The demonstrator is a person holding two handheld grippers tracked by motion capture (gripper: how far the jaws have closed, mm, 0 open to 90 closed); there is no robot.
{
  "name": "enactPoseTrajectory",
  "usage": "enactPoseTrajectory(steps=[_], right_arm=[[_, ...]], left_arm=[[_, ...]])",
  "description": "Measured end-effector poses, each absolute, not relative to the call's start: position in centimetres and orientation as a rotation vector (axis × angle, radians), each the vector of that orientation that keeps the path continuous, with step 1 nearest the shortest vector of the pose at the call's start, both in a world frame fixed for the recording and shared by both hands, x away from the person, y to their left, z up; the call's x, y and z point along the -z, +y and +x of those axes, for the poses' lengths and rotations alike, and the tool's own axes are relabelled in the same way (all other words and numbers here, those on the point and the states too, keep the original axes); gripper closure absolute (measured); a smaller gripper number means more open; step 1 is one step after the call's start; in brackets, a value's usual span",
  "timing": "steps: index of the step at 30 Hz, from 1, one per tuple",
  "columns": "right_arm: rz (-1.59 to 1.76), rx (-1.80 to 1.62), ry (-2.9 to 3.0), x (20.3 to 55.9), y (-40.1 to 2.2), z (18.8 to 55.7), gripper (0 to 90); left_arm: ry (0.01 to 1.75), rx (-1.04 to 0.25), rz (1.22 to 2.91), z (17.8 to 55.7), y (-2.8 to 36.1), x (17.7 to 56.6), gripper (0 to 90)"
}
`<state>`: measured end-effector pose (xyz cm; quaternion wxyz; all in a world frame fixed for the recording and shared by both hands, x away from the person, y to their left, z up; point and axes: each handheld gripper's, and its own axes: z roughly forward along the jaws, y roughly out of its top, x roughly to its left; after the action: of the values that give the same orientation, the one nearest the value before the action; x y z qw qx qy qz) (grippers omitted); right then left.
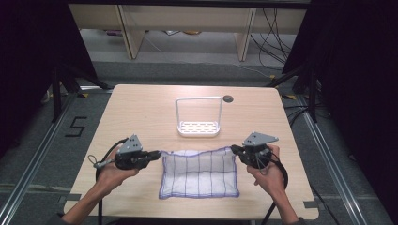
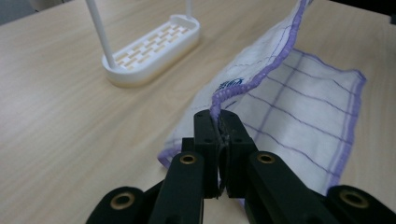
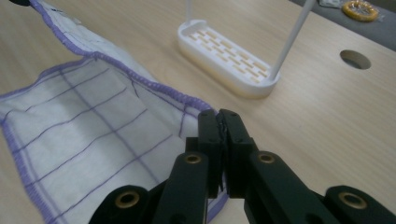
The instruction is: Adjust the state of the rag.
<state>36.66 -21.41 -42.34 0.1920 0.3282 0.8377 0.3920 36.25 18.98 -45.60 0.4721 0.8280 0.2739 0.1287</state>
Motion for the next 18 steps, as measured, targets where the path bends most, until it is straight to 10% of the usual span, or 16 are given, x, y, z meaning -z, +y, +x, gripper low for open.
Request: enactPoseTrajectory(steps=[18], right_arm=[[0.885,-1.014,2.441,47.1,-22.1,29.8,88.0]], left_arm=[[0.566,-0.271,2.15,30.2,17.8,49.8,85.6]])
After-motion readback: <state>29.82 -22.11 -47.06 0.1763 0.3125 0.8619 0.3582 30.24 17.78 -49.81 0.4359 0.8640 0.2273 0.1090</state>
